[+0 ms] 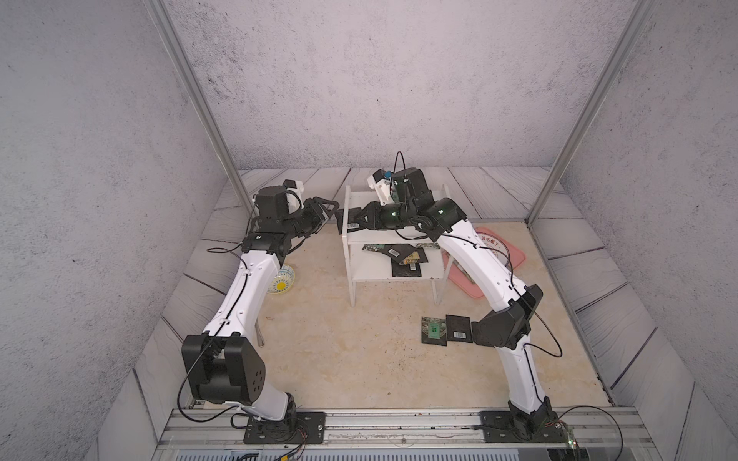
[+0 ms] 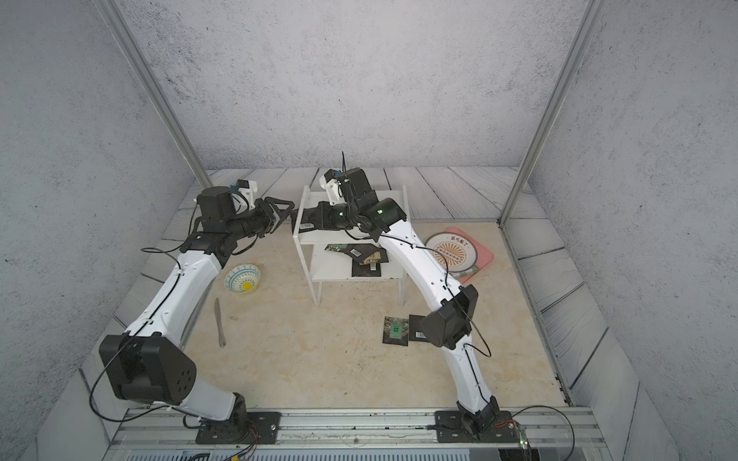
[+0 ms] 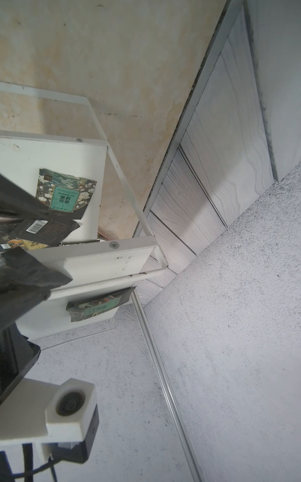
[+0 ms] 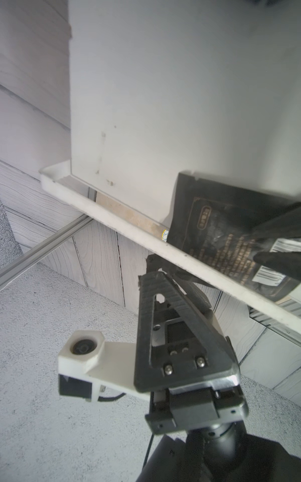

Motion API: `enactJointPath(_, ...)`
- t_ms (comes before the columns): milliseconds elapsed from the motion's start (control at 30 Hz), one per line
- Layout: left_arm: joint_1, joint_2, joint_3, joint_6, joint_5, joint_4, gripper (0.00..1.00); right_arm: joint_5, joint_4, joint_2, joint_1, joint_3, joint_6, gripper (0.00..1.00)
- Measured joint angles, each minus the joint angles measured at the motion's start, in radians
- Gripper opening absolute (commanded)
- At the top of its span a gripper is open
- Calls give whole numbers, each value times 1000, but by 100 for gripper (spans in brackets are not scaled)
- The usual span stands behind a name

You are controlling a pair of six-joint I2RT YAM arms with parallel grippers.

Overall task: Remove the tea bags from the shelf
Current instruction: Pick up the tea bag from the shelf.

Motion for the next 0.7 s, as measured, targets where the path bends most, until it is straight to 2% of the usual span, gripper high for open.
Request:
enactJointPath(267, -6, 0, -24, -20, 18, 25, 8, -1, 3, 0, 3, 0, -1, 17)
enactJointPath(367, -6, 0, -24, -23, 21, 38, 1, -1, 3, 0, 3, 0, -6, 21)
enactJointPath(567, -5, -4, -24, -13, 13, 27, 0, -1, 16, -2, 3, -5, -27, 36)
enactJointPath(700, 3, -32, -24, 8, -13, -13, 0, 7, 38, -23, 5, -40, -45, 40)
